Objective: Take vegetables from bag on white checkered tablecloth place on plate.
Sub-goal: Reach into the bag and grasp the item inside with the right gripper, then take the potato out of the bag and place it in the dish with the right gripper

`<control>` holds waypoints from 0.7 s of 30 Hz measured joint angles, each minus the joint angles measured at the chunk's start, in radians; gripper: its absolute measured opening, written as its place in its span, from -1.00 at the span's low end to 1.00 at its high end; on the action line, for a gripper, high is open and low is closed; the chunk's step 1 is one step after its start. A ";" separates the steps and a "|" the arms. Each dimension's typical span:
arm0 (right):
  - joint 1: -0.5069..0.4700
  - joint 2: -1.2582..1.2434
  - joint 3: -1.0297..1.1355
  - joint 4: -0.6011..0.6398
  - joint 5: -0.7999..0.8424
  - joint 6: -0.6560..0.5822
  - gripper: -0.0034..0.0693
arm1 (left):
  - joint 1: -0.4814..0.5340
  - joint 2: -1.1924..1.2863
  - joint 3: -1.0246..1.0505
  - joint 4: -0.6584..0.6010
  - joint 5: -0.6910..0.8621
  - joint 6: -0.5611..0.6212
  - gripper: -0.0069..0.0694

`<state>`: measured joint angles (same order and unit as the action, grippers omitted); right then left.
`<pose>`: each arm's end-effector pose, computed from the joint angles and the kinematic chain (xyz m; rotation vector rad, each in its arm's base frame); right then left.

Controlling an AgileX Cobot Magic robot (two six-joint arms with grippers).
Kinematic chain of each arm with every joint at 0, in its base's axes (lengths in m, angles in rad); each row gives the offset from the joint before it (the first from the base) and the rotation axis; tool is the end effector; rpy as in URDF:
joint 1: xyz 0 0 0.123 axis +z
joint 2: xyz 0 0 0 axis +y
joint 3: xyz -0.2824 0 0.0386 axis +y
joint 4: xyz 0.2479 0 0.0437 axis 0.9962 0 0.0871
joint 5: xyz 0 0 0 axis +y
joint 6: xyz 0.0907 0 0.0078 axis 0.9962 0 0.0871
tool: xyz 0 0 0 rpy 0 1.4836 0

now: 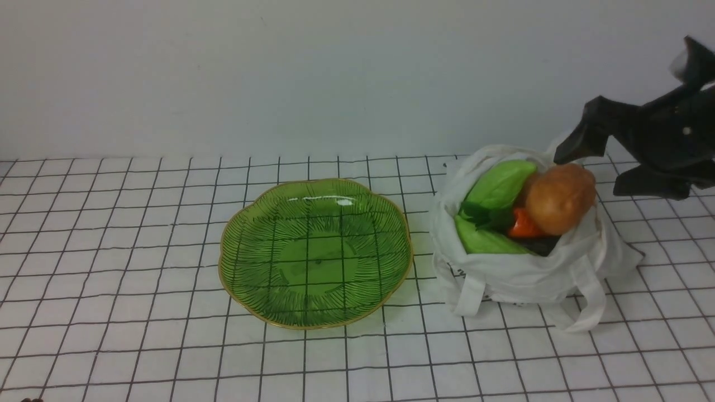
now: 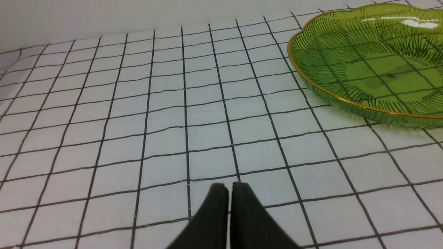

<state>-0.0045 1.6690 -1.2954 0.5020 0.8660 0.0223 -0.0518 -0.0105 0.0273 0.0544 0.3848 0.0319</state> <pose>0.3523 0.0318 0.2754 0.3658 2.6452 0.6160 0.0524 -0.0008 0.1699 0.1124 1.8815 0.0401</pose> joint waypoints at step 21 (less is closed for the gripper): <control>0.000 0.051 -0.075 -0.013 0.084 -0.015 0.51 | 0.000 0.000 0.000 0.000 0.000 0.000 -0.84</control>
<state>-0.0045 1.7203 -1.3705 0.4892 0.9497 0.0071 -0.0518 -0.0105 0.0273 0.0544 0.3848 0.0319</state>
